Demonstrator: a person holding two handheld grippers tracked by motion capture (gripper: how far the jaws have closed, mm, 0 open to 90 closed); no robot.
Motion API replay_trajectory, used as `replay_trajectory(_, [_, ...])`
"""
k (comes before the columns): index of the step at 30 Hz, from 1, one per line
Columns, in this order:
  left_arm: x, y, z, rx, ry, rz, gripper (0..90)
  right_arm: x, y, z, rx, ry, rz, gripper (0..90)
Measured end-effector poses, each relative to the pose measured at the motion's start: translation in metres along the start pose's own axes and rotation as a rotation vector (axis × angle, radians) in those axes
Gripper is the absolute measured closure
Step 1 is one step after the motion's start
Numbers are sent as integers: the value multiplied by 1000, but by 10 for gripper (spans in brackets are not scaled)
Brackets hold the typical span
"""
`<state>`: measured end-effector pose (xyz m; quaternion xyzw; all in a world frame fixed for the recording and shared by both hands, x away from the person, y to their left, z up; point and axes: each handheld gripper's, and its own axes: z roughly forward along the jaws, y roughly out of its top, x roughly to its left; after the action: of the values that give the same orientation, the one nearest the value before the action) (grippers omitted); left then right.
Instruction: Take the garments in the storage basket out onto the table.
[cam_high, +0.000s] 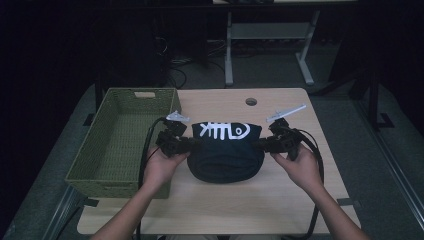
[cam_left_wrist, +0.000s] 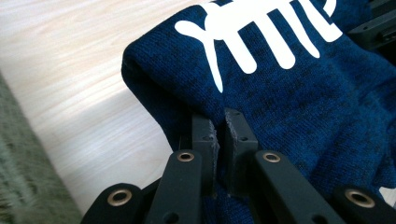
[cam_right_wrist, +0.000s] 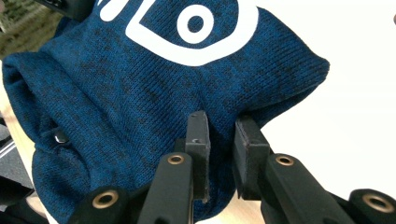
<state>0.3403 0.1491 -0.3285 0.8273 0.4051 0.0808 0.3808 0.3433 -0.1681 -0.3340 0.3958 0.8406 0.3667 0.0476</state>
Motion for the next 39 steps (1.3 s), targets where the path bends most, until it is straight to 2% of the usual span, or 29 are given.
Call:
replay_trajectory(6, [10,6,-18,-15,6,-3,849,10,20,-2,-10,5,-16,778])
replay_trajectory(16, [32,10,-51,-31,44,-14,849,31,56,3,-21,21,-56,778])
replay_trajectory(25, [57,5,-79,-31,82,-15,849,50,89,21,-16,48,-87,777])
replay_trajectory(39, [101,-9,-114,-32,125,-55,849,84,135,54,-1,86,-138,778])
